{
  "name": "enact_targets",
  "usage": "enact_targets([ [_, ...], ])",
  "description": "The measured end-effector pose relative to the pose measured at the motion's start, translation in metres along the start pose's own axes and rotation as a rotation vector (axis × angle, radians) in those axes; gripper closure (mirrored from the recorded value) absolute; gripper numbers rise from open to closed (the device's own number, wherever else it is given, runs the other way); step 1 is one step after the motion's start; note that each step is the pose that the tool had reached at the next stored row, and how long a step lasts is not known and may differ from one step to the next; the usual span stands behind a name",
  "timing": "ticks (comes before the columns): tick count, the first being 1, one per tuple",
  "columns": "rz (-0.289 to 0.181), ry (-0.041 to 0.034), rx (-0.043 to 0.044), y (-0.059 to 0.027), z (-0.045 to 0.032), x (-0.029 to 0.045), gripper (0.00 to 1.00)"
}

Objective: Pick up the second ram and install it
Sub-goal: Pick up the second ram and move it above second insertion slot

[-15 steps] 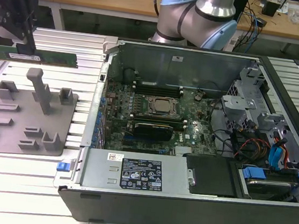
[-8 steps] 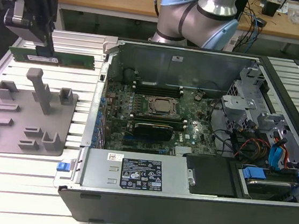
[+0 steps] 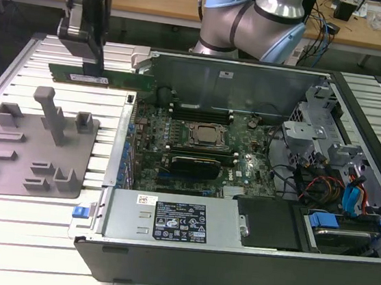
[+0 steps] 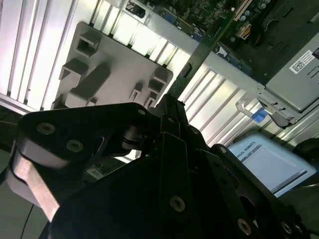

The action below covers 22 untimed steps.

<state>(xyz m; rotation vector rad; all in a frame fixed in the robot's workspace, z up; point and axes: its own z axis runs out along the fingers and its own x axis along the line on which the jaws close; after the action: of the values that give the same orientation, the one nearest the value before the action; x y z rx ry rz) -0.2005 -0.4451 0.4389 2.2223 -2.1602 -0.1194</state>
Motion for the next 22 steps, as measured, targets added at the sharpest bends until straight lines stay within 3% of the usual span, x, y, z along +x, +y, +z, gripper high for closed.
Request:
enact_targets([
  [7, 0.000, -0.0001, -0.0029, -0.0292, -0.0024, 0.0010, 0.90],
  [9, 0.000, -0.0001, -0.0038, -0.0413, -0.0034, 0.0013, 0.90],
  [11, 0.000, 0.0000, -0.0043, -0.0469, -0.0039, 0.0015, 0.90],
  [15, 0.000, -0.0001, -0.0061, -0.0729, -0.0060, 0.0022, 0.90],
  [20, 0.000, -0.0002, -0.0074, -0.0889, -0.0074, 0.0027, 0.90],
  [21, 0.000, -0.0002, -0.0080, -0.0941, -0.0078, 0.0028, 0.90],
  [22, 0.000, -0.0002, -0.0092, -0.1068, -0.0089, 0.0032, 0.90],
])
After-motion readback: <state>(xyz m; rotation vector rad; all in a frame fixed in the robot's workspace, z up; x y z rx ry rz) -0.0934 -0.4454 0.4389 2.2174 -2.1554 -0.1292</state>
